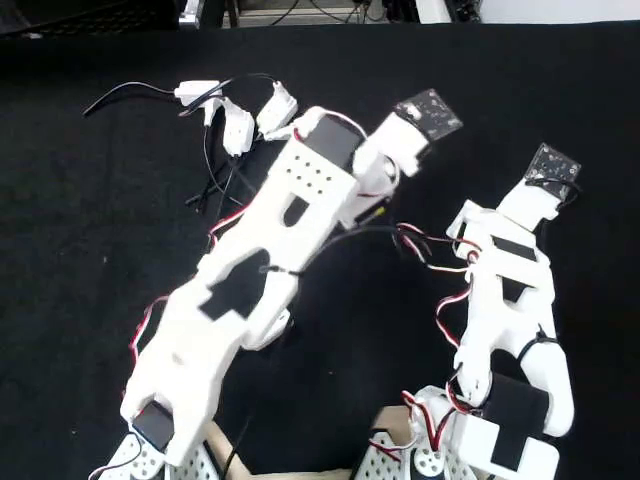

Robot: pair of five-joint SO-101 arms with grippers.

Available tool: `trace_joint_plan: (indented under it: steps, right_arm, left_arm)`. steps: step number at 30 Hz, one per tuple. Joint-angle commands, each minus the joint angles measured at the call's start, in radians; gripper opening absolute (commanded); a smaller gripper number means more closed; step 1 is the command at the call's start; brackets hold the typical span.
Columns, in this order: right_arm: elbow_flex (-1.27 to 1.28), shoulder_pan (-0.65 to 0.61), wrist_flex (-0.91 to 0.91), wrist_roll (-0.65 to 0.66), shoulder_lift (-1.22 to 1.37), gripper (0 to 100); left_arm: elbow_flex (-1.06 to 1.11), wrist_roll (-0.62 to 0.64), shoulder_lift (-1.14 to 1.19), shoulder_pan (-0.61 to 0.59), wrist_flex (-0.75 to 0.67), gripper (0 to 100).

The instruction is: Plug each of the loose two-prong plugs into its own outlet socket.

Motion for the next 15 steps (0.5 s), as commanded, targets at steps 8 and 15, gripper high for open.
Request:
trace_joint_plan:
  steps: [8, 15]
  right_arm:
    - [-0.051, 0.006, -0.008, -0.008, -0.012, 1.5]
    - [-0.110, -0.069, 0.077, 0.054, -0.013, 1.5]
  left_arm:
    - [0.532, 0.084, -0.496, -0.130, -0.100, 3]
    - [1.300, 0.086, -0.941, -0.127, -0.669, 3]
